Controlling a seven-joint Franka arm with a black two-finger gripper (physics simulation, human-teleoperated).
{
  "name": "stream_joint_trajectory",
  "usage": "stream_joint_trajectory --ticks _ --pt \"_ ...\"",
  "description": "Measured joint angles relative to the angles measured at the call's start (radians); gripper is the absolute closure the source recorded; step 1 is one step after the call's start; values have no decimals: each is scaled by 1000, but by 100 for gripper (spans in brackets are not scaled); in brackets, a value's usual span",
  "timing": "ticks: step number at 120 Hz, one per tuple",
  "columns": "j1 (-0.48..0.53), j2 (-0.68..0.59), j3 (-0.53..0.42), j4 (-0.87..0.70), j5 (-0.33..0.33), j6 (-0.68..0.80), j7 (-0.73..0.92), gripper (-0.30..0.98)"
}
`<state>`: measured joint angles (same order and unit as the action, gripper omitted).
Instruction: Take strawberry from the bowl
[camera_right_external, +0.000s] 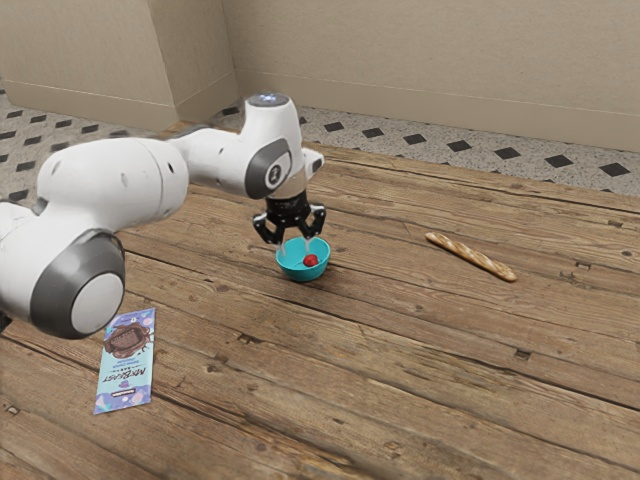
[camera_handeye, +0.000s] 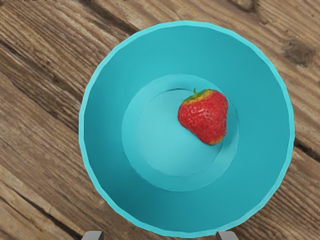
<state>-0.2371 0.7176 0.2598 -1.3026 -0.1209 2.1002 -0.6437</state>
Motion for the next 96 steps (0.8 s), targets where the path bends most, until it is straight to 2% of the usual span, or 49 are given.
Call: stream_joint_trajectory --ticks 28,54,96 --pt "29 141 -5 167 -2 29 -35 46" --pt "86 228 -37 243 -42 69 -50 46" --pt "96 257 -56 253 -56 100 -63 46"
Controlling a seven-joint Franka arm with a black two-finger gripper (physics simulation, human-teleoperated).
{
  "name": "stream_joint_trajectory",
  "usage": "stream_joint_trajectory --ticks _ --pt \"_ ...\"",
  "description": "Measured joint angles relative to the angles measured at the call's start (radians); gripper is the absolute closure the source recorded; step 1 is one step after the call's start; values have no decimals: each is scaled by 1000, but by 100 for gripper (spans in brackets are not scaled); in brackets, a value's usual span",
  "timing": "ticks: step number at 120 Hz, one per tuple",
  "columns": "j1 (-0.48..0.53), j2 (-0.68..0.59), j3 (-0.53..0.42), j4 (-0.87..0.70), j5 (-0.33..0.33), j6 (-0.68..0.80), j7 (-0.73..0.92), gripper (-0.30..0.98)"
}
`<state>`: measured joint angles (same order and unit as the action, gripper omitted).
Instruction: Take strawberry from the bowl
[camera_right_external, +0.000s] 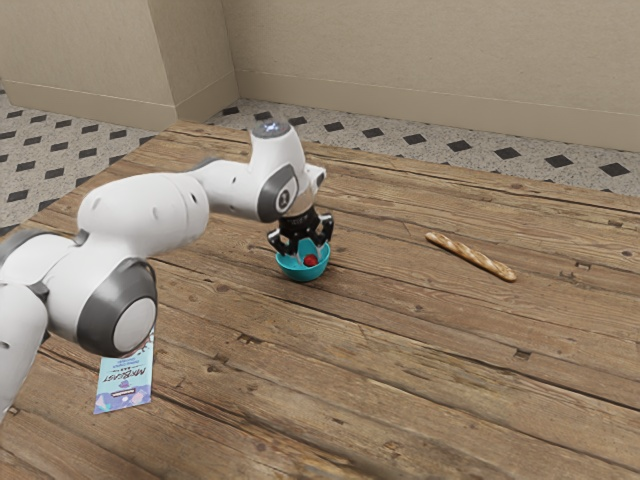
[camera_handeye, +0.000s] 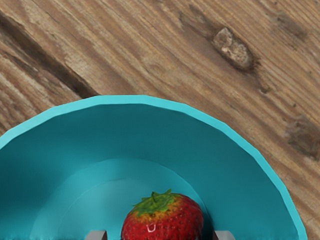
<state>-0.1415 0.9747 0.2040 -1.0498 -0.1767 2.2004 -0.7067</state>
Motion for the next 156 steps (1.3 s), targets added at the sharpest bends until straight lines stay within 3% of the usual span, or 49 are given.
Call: stream_joint_trajectory --ticks 114,128,136,145,156 --pt "5 -22 4 -36 -4 25 -20 57" --pt "-41 -129 15 -116 0 21 -24 58" --pt "-123 -169 46 -128 1 13 -26 59" --pt "-194 -155 50 -113 1 9 -30 60" --pt "-214 -93 29 -107 -3 8 -35 60"
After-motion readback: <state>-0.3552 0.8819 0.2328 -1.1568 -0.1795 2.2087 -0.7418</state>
